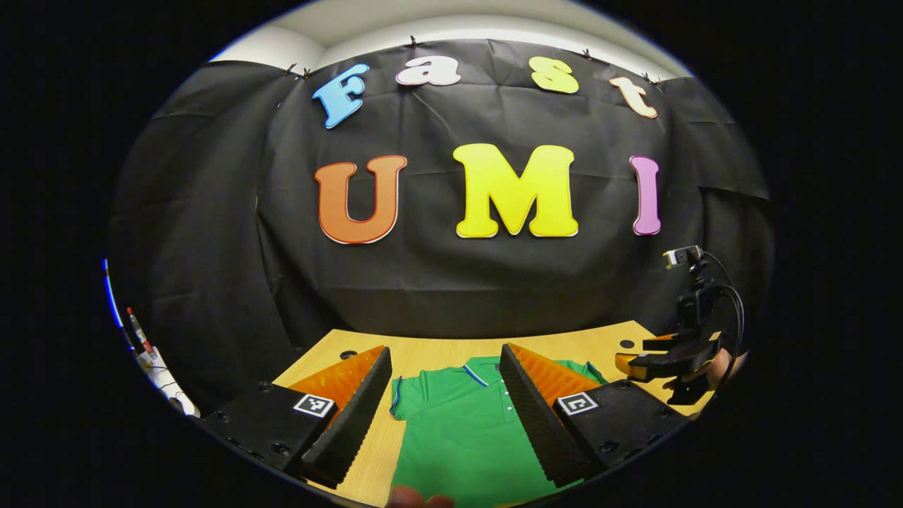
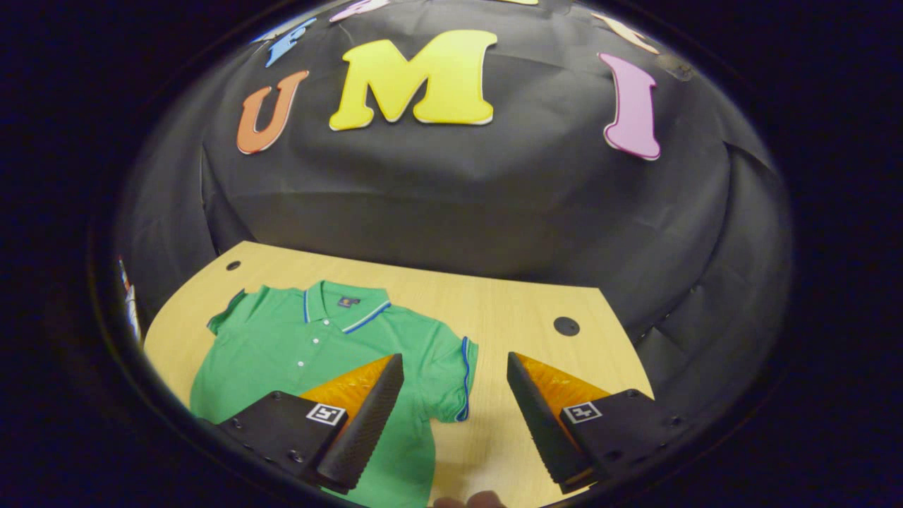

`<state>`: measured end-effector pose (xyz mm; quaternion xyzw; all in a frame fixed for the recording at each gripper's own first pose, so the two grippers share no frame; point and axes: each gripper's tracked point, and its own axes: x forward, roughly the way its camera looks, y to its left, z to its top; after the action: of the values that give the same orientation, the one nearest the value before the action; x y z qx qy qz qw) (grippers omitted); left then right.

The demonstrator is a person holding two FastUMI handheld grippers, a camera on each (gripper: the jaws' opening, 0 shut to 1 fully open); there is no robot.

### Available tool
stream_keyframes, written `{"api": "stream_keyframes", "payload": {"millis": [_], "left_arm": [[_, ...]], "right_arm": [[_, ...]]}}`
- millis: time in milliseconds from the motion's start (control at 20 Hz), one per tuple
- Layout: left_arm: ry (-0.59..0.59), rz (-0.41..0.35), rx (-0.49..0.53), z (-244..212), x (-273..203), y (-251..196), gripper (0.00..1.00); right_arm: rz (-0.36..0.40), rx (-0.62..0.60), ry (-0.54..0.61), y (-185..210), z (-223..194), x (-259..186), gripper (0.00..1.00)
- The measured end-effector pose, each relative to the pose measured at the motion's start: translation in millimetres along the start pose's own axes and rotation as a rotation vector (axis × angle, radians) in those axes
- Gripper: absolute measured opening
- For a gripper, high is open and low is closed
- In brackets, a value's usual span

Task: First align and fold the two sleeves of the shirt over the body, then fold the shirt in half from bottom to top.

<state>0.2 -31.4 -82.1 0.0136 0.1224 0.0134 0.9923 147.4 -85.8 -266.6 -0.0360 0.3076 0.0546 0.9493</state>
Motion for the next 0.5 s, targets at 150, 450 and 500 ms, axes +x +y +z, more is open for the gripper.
{"api": "stream_keyframes", "payload": {"millis": [150,450,500], "left_arm": [[0.042,0.03,-0.006,-16,4,7,0.99],[0.114,0.052,-0.029,-42,11,8,0.99],[0.121,0.053,-0.031,-45,11,7,0.99]], "right_arm": [[-0.001,-0.015,0.057,-2,-19,36,0.93],[-0.004,0.014,0.119,-14,-34,94,0.96],[-0.009,0.038,0.127,-18,-34,101,0.93]]}}
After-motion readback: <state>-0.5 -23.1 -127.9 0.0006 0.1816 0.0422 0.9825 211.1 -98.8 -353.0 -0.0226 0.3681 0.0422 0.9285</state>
